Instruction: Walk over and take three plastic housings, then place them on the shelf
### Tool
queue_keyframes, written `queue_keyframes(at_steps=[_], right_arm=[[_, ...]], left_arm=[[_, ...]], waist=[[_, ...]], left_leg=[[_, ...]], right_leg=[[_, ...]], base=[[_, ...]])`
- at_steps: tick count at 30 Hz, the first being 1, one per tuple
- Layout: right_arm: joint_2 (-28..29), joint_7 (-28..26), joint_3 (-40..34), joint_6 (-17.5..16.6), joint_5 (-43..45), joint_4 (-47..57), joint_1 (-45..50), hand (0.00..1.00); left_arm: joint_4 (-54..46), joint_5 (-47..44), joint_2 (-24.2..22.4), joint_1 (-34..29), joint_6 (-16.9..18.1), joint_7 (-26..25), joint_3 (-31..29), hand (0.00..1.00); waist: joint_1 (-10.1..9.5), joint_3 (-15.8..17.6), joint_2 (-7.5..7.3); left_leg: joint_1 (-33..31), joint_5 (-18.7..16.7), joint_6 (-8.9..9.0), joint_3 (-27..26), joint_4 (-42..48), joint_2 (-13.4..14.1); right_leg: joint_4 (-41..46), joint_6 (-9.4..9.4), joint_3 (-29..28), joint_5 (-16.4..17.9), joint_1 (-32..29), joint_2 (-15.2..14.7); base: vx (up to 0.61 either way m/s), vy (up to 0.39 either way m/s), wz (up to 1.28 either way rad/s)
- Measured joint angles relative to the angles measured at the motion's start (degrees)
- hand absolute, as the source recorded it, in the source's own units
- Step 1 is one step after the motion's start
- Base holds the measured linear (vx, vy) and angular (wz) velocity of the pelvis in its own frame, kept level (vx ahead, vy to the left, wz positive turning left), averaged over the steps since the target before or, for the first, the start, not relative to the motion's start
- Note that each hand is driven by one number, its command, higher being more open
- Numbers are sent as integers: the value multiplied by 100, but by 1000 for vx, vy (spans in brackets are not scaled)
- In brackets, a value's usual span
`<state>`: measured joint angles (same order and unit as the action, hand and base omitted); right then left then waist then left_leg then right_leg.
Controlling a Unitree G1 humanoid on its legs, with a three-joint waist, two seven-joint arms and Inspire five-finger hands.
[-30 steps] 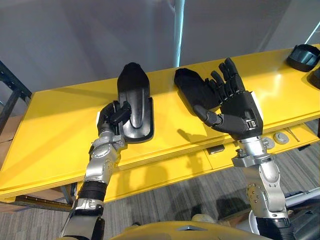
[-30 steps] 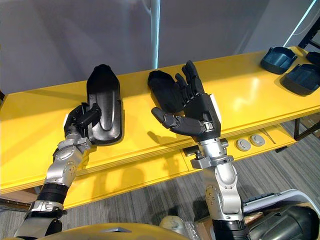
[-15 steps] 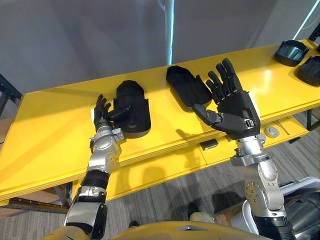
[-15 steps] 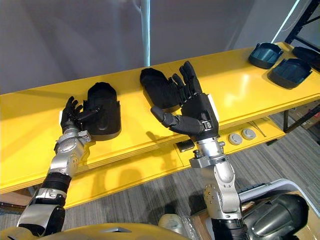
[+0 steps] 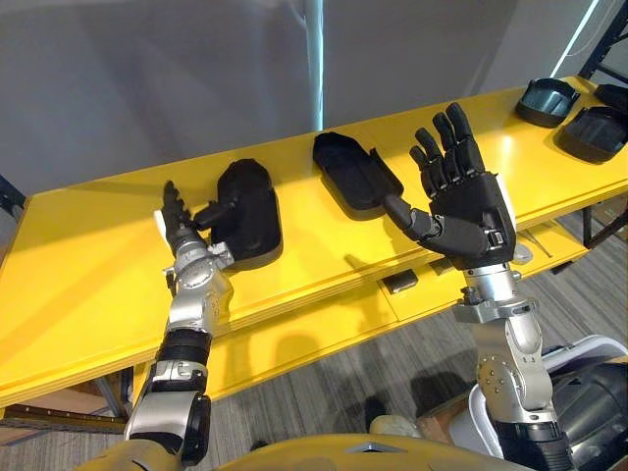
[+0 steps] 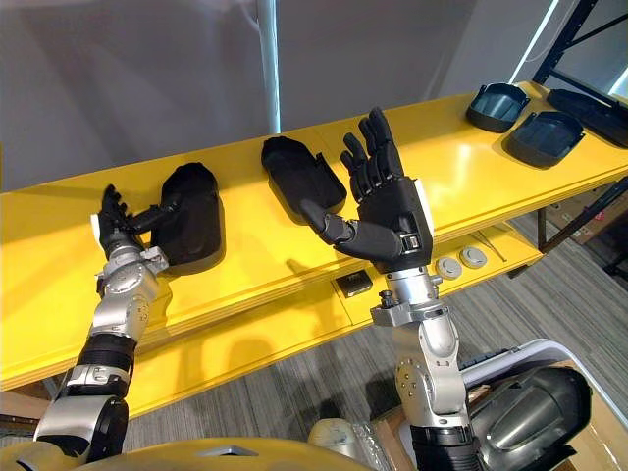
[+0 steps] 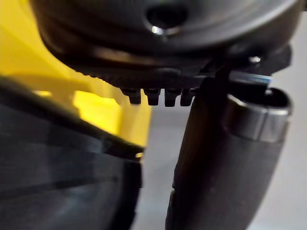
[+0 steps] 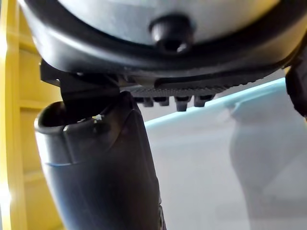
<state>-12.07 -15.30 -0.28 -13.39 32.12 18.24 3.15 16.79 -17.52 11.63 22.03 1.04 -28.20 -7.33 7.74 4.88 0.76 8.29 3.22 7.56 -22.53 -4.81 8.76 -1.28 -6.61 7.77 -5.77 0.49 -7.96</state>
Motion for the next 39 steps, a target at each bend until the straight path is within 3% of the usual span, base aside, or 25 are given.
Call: queue_keyframes(at_steps=[4,7,14,19,20,30,39], right_arm=[[122,215,112,-9,-18,-3,-99,100],[122,363,140,-40,-43,-3,-108,100],[213,464,143,-98,-41,-2,-107,100],[559,760,60,-103,-253,-3,-33,100],[783,1334,94,-101,-890,-2,276,100],[771,1290,107,-95,-1008,-15,681,100],[122,783,715,-87,-2863,-112,1253,100]], left_arm=[[-2018,28,-2,-193,56,190,-49,100],[-3203,520,-52,-765,140,312,-80,100],[-3717,930,-301,-1927,268,300,-701,100],[-4433,894,-645,-2582,1072,526,-635,100],[-4813,-18,-1236,-3376,2557,621,-535,100],[-4572,-17,-1214,-3444,2597,811,-139,100],[-3903,0,-820,-3876,2371,2205,797,100]], waist=[[-46,-2,8],[-122,-4,57],[-324,-11,133],[-452,-25,105],[-599,-127,-84],[-606,-122,-81],[-595,104,-88]], left_leg=[[13,-13,2,92,1,-3],[46,-24,1,234,0,-7],[-8,-6,14,411,-4,2],[-95,4,6,569,0,-13],[-98,24,4,665,-4,-22],[-183,39,-12,763,4,-37],[-563,-255,-50,633,539,27]], right_leg=[[-20,0,116,1,87,-20],[-124,-5,260,5,268,-33],[-257,2,499,19,395,-33],[-285,2,650,13,416,-54],[-298,-2,760,20,474,-72],[-267,12,808,32,448,-77],[181,33,600,286,5,-131]], base=[[12,2,12],[0,-3,19],[-9,-7,16],[22,3,15],[0,0,0],[0,0,5],[-9,5,-7]])
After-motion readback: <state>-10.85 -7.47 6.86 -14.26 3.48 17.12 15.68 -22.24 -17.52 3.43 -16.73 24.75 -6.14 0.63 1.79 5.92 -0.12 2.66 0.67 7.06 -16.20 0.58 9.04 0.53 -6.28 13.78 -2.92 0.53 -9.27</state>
